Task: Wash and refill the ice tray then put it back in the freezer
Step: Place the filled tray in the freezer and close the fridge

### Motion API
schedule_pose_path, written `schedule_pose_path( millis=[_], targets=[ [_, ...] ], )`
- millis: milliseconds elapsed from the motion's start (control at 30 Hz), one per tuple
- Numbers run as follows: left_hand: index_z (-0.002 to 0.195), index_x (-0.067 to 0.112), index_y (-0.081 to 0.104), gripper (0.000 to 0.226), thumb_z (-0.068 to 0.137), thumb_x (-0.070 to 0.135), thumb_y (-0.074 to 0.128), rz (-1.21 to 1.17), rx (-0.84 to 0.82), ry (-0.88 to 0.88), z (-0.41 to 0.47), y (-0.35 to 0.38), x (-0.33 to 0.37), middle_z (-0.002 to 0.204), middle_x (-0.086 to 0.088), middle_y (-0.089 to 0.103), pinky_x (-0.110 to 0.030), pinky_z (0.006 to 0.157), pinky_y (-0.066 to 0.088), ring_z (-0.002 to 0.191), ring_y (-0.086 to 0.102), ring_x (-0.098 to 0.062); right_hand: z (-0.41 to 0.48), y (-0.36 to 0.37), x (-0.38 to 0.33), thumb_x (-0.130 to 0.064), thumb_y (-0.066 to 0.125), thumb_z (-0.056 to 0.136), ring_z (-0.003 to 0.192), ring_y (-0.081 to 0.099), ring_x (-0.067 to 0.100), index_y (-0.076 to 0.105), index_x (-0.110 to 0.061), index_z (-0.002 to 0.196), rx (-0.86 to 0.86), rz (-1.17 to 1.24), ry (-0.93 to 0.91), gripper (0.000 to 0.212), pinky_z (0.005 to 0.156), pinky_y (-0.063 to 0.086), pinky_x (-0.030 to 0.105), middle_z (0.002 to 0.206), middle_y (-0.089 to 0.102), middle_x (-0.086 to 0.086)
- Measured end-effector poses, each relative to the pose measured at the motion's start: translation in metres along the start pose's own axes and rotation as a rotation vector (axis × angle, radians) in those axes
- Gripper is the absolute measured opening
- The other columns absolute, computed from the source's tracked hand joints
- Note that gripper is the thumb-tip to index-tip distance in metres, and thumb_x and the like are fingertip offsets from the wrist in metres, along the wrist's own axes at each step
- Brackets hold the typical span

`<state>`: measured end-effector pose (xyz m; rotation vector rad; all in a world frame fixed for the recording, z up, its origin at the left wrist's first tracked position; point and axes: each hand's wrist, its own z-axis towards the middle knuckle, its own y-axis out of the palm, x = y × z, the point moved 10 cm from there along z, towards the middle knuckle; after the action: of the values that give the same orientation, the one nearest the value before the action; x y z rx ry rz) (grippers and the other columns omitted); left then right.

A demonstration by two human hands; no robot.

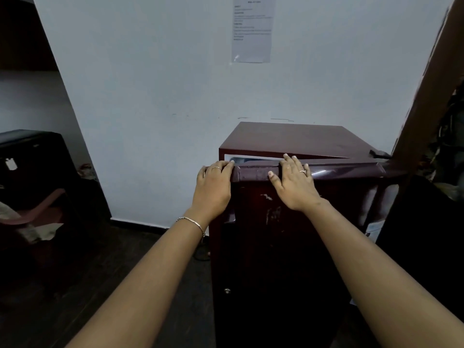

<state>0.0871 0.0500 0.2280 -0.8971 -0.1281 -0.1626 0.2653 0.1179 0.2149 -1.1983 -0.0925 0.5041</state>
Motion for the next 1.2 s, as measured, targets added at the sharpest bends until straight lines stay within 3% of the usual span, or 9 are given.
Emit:
schedule_pose_path(
  millis=[100, 167, 267, 367, 533, 800, 1200],
  targets=[
    [0.141, 0.019, 0.041, 0.042, 0.1, 0.027, 0.033, -0.004, -0.002, 0.005, 0.02, 0.018, -0.011, 0.139, -0.002, 0.046, -0.047, 0.116, 0.02, 0.132, 0.039, -0.02, 0.015, 0.007, 0.001, -0.053, 0.018, 0.1, 0.149, 0.0, 0.021, 0.015, -0.008, 0.153, 0.054, -0.049, -0.02, 0.069, 0.119, -0.003, 0.041, 0.162, 0.01, 0.005],
    [0.142, 0.018, 0.038, 0.051, 0.099, 0.045, 0.031, 0.031, -0.021, 0.01, 0.033, 0.032, -0.015, 0.142, -0.003, 0.042, -0.048, 0.116, 0.02, 0.135, 0.036, -0.022, 0.025, 0.012, 0.002, -0.052, 0.018, 0.099, 0.149, 0.003, 0.023, 0.015, -0.007, 0.152, 0.103, -0.085, -0.013, 0.07, 0.12, 0.0, 0.042, 0.161, 0.014, 0.007],
    [0.147, 0.018, 0.03, 0.065, 0.096, 0.057, 0.026, 0.049, -0.048, -0.007, 0.05, 0.055, -0.022, 0.151, -0.004, 0.031, -0.049, 0.118, 0.014, 0.143, 0.022, -0.021, 0.04, 0.019, 0.003, -0.055, 0.013, 0.097, 0.148, 0.009, 0.026, 0.017, -0.005, 0.152, 0.148, -0.142, 0.014, 0.074, 0.12, 0.004, 0.043, 0.159, 0.019, 0.01],
    [0.146, 0.018, 0.03, 0.068, 0.094, 0.06, 0.022, 0.038, -0.027, -0.012, 0.068, 0.07, -0.028, 0.151, -0.003, 0.031, -0.049, 0.118, 0.013, 0.144, 0.021, -0.02, 0.052, 0.024, 0.005, -0.057, 0.006, 0.095, 0.145, 0.019, 0.029, 0.023, -0.003, 0.149, 0.197, -0.202, 0.032, 0.078, 0.119, 0.012, 0.046, 0.155, 0.028, 0.013],
    [0.14, 0.017, 0.039, 0.065, 0.094, 0.061, 0.023, 0.037, 0.066, 0.004, 0.083, 0.08, -0.033, 0.143, -0.003, 0.04, -0.049, 0.116, 0.02, 0.138, 0.031, -0.021, 0.061, 0.031, 0.007, -0.053, 0.017, 0.099, 0.137, 0.035, 0.033, 0.036, -0.001, 0.144, 0.256, -0.276, 0.075, 0.071, 0.114, 0.026, 0.049, 0.145, 0.043, 0.016],
    [0.139, 0.017, 0.042, 0.063, 0.094, 0.059, 0.029, -0.009, 0.139, -0.004, 0.082, 0.09, -0.037, 0.144, -0.004, 0.039, -0.05, 0.116, 0.018, 0.14, 0.028, -0.022, 0.061, 0.033, 0.008, -0.049, 0.026, 0.1, 0.135, 0.038, 0.034, 0.038, -0.002, 0.143, 0.312, -0.301, 0.073, 0.065, 0.113, 0.027, 0.05, 0.144, 0.045, 0.016],
    [0.141, 0.018, 0.039, 0.067, 0.093, 0.062, 0.023, -0.016, 0.101, -0.011, 0.081, 0.085, -0.036, 0.146, -0.004, 0.038, -0.053, 0.115, 0.018, 0.141, 0.025, -0.022, 0.06, 0.03, 0.005, -0.052, 0.02, 0.1, 0.137, 0.036, 0.03, 0.037, -0.008, 0.145, 0.286, -0.303, 0.075, 0.065, 0.114, 0.025, 0.048, 0.145, 0.044, 0.011]
  ],
)
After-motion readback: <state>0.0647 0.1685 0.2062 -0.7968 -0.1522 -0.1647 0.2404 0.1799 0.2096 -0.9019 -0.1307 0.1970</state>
